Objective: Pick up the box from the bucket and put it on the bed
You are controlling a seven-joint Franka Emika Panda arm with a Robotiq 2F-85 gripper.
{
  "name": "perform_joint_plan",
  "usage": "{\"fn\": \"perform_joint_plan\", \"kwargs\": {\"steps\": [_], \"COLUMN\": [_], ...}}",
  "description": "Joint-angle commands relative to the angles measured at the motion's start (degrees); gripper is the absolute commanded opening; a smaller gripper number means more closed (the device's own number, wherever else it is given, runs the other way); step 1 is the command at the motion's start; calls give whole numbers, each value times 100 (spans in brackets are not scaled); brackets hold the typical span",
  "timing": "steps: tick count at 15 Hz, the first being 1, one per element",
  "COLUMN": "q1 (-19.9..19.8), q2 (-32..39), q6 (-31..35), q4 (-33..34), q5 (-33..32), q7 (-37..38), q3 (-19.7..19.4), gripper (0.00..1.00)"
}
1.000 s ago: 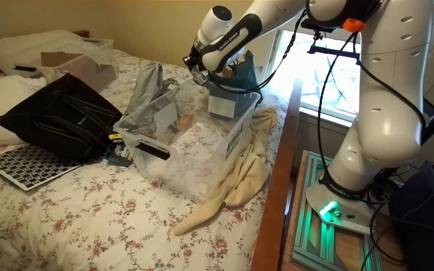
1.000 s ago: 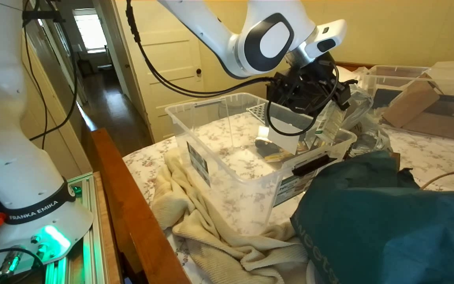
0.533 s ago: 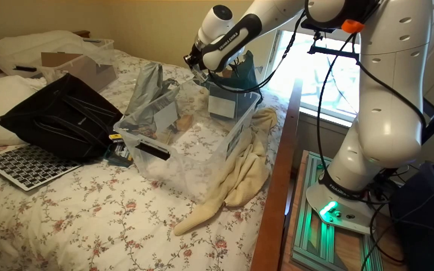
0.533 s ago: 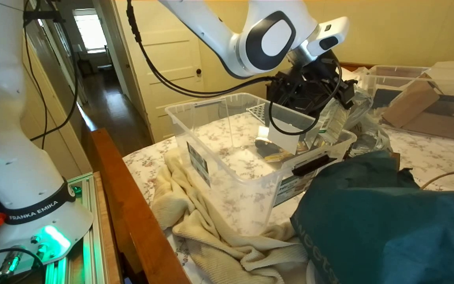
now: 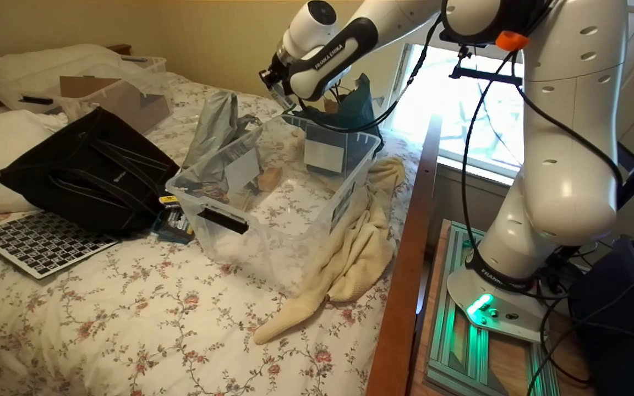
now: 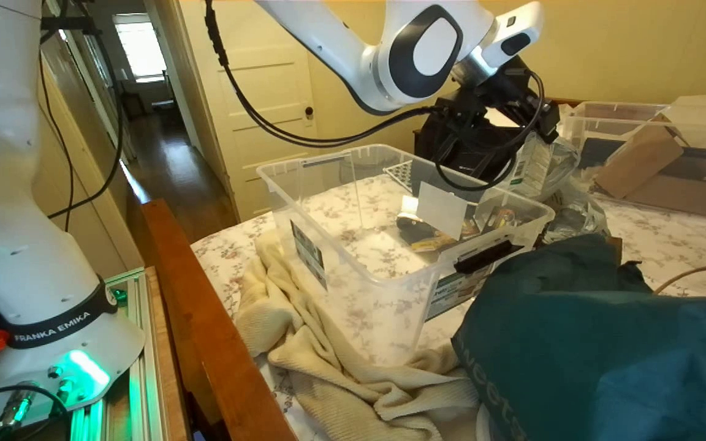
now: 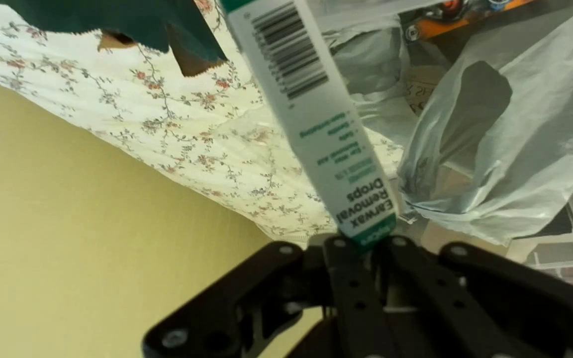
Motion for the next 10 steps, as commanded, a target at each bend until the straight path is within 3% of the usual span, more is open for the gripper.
{"fn": "perform_joint_plan", "kwargs": {"steps": [1, 7, 10], "q1": [-224, -785, -1295], "q2": [259, 622, 804], "q6": [385, 587, 511], "q4": [349, 790, 1087], "q5": [48, 750, 573], "q7": [-220, -1147, -1271], "q3": [280, 1121, 1751], "gripper": [1, 1, 1]}}
